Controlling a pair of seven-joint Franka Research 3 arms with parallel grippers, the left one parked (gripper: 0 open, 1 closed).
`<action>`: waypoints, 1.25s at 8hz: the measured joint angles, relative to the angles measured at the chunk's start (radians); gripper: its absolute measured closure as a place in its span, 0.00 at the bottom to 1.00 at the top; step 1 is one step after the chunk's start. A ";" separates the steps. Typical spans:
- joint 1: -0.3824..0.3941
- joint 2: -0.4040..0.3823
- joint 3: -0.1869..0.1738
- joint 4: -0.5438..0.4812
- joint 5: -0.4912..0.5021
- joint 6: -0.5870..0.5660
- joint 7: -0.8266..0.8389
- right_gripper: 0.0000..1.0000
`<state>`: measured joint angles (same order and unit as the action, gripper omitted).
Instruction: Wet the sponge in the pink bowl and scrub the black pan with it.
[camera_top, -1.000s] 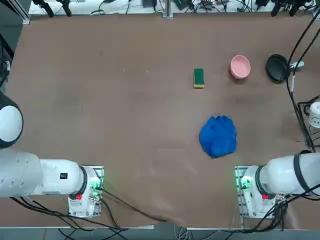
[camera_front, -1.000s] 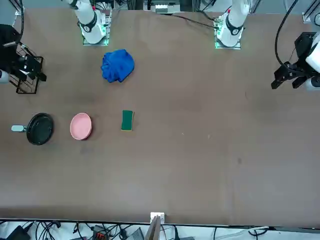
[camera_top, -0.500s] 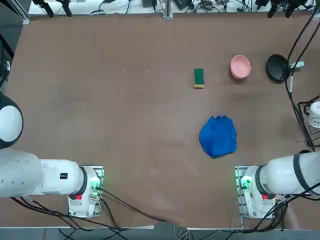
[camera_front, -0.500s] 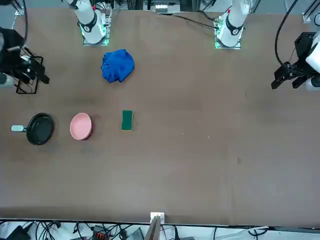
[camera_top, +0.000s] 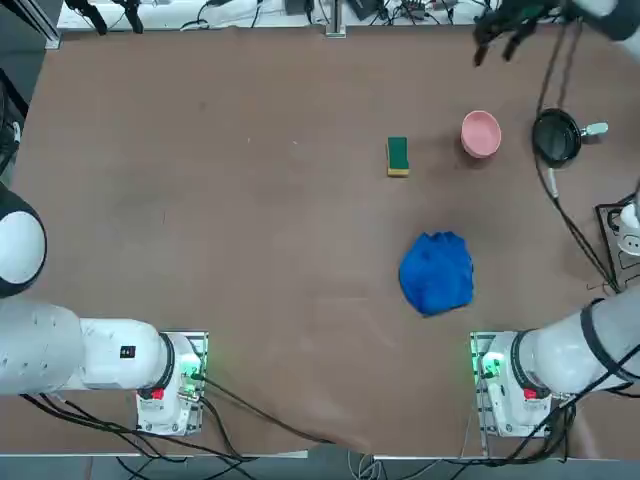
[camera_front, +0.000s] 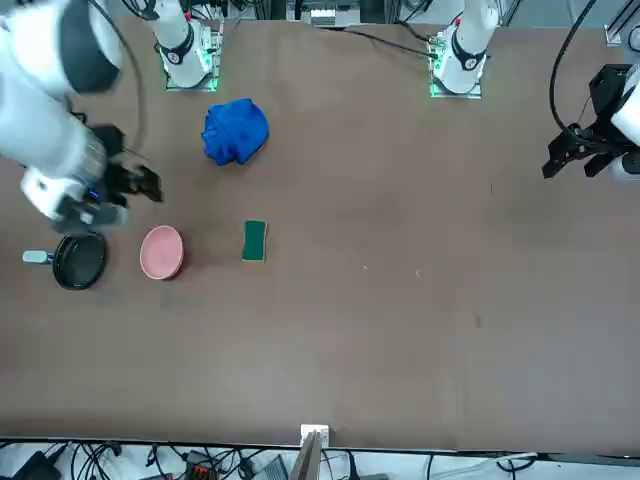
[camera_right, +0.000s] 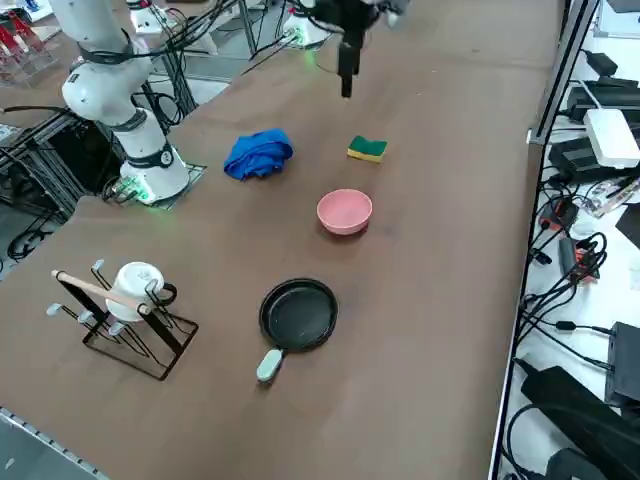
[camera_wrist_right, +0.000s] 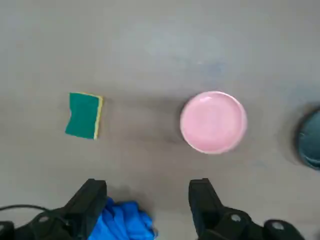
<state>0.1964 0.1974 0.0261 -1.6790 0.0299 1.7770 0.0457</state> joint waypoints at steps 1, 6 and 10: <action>0.034 0.035 0.000 -0.030 0.000 0.068 0.034 0.00; 0.184 0.119 0.002 -0.243 0.001 0.418 0.209 0.00; 0.234 0.231 0.001 -0.251 0.001 0.524 0.246 0.00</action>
<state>0.4302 0.4284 0.0273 -1.9303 0.0310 2.3013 0.2920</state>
